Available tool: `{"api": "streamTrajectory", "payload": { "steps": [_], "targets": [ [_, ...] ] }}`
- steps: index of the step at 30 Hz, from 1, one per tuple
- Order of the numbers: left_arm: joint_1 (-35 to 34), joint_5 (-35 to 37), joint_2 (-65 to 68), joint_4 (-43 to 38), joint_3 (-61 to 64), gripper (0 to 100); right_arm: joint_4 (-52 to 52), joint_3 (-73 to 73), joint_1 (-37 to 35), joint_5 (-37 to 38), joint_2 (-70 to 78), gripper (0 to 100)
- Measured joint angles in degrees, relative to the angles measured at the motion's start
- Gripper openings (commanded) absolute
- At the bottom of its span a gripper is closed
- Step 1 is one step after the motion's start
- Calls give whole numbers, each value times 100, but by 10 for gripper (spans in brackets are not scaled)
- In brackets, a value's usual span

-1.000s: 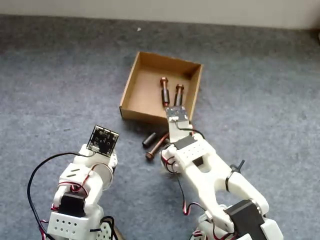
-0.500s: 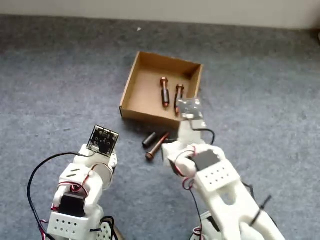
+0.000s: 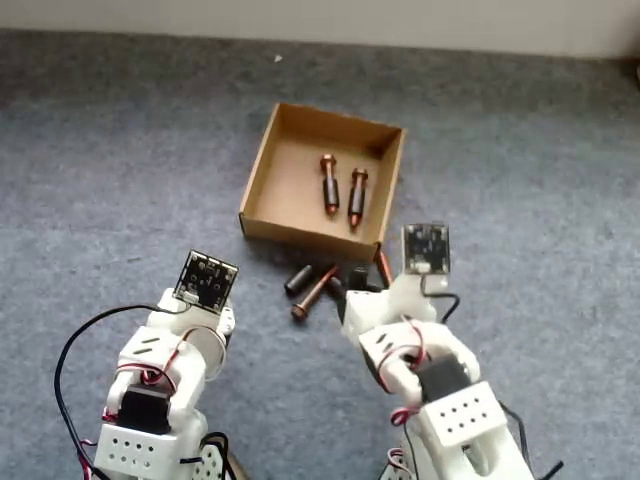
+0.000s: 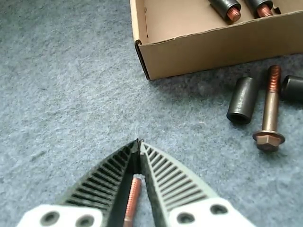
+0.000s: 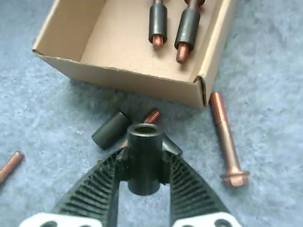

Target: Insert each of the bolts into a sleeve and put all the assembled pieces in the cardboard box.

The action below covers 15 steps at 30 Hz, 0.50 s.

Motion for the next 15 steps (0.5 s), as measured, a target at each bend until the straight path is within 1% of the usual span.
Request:
{"api": "streamTrajectory", "payload": {
  "steps": [3,10,15],
  "targets": [
    [0,0,0,0,0,8,-105,378,35,0,-510,5],
    [0,0,0,0,0,8,-149,853,624,0,-1433,5],
    [0,0,0,0,0,8,-149,1222,870,0,-2171,5]
  ]
}}
